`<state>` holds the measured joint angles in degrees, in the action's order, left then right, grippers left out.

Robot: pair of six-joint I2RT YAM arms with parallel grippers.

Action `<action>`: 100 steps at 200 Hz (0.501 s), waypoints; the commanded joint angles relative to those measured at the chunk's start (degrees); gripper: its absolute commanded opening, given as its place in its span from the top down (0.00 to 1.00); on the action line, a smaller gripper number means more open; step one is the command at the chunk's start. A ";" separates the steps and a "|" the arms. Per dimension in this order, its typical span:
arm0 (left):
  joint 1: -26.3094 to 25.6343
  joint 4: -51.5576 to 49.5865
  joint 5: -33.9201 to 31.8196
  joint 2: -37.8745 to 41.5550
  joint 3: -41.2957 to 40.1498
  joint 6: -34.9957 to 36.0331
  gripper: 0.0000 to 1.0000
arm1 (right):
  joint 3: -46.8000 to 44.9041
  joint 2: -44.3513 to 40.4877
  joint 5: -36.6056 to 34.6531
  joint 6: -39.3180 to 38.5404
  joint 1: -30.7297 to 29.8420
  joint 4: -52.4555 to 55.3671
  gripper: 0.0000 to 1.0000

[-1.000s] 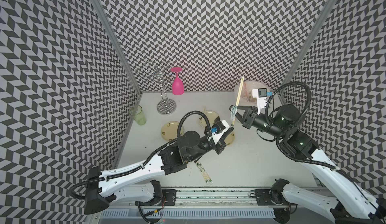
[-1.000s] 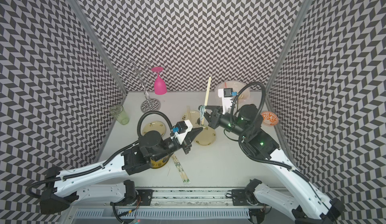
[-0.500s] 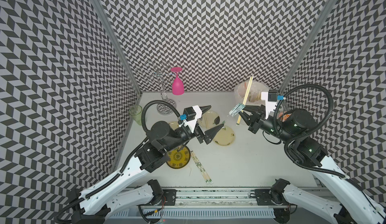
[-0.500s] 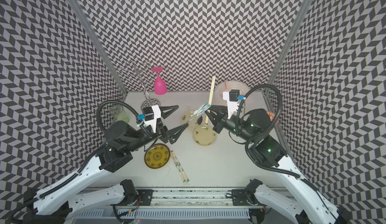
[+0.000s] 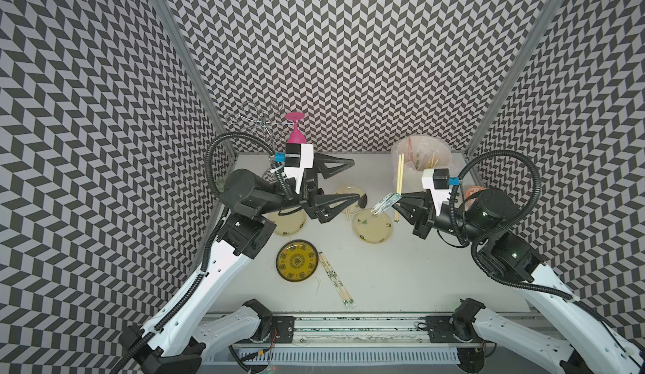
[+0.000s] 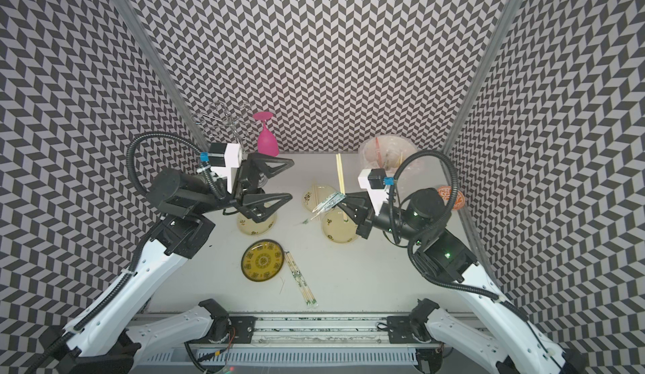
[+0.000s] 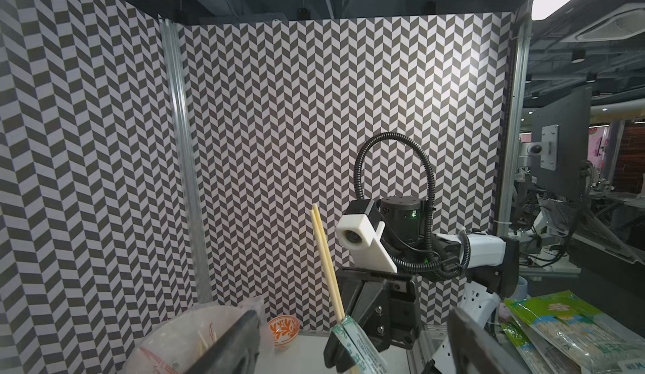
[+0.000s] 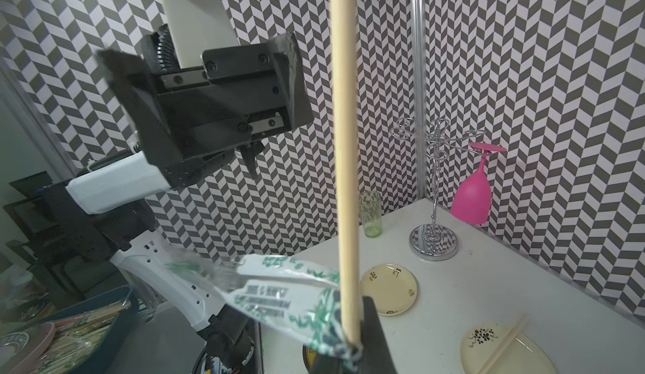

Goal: Remove the packaging of disposable chopsticks
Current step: Remove the packet bag from the disposable chopsticks.

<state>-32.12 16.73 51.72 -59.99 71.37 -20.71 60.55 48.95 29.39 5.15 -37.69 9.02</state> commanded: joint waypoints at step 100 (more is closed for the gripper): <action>-8.18 5.29 8.31 -12.49 5.27 -10.40 0.36 | 1.70 2.53 8.95 0.54 -1.18 -2.67 1.00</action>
<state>-40.18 21.98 58.78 -72.66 73.45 -30.52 60.60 51.29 37.01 5.56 -38.22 8.56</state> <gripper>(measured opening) 0.685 0.063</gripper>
